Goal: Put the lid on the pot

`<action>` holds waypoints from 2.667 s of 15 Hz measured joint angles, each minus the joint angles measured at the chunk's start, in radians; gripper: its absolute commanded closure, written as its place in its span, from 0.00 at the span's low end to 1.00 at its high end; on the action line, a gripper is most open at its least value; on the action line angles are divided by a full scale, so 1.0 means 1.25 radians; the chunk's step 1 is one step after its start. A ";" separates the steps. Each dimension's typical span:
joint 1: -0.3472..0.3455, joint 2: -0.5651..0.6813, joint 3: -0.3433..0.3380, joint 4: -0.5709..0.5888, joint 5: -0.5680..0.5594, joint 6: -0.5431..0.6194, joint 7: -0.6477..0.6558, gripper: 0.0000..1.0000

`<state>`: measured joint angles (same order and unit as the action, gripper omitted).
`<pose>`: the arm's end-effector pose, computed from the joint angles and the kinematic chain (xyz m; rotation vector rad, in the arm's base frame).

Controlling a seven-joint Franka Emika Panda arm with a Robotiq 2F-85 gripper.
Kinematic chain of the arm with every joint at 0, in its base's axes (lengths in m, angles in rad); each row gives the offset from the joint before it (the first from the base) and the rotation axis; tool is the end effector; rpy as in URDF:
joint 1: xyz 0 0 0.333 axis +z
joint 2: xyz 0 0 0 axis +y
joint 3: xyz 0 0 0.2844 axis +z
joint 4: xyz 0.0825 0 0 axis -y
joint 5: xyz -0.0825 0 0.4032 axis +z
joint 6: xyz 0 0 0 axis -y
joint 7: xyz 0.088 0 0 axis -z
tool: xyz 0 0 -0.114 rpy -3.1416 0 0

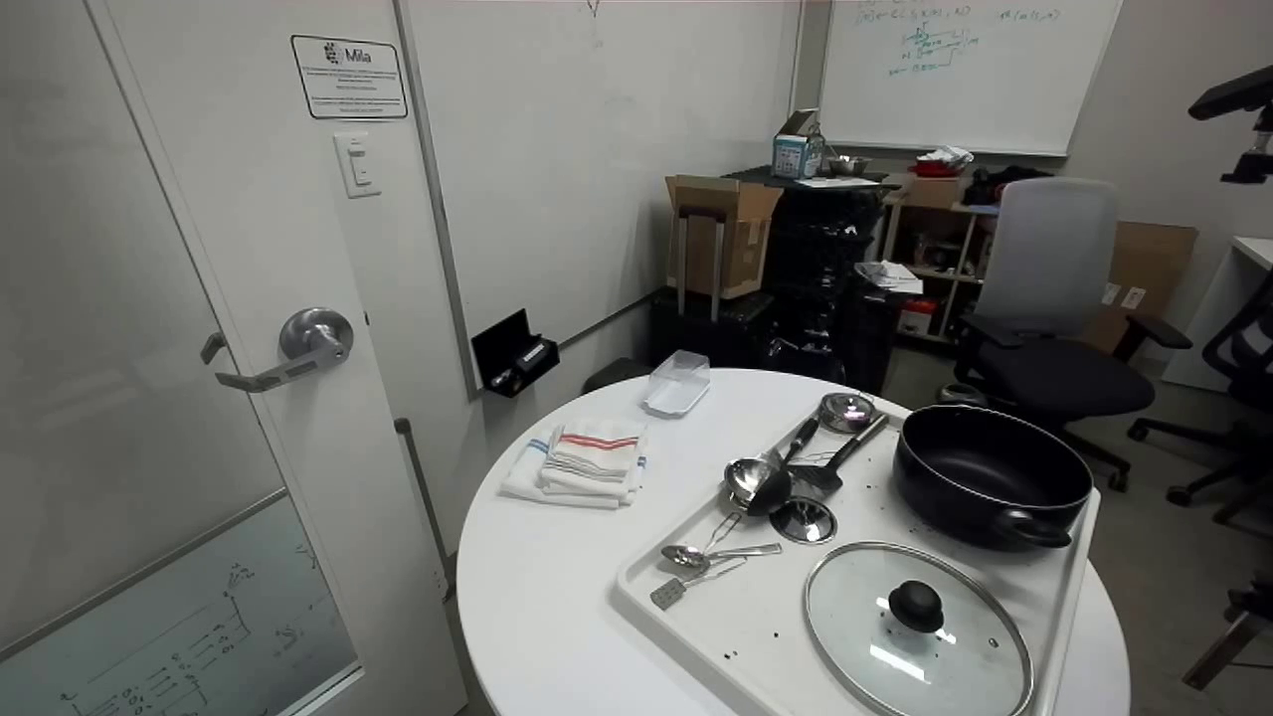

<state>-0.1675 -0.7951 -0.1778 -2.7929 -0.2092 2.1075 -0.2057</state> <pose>0.3363 -0.1207 0.3918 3.0553 0.0063 0.1368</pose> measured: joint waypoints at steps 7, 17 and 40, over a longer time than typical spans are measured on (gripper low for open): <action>0.005 0.024 0.018 0.008 -0.001 0.016 0.000 0.00; 0.103 0.184 0.064 0.018 0.003 0.130 -0.016 0.00; 0.192 0.793 0.165 0.151 -0.212 0.535 0.079 0.00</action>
<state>0.0726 0.1962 0.0288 -2.6038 -0.4741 2.7768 -0.1067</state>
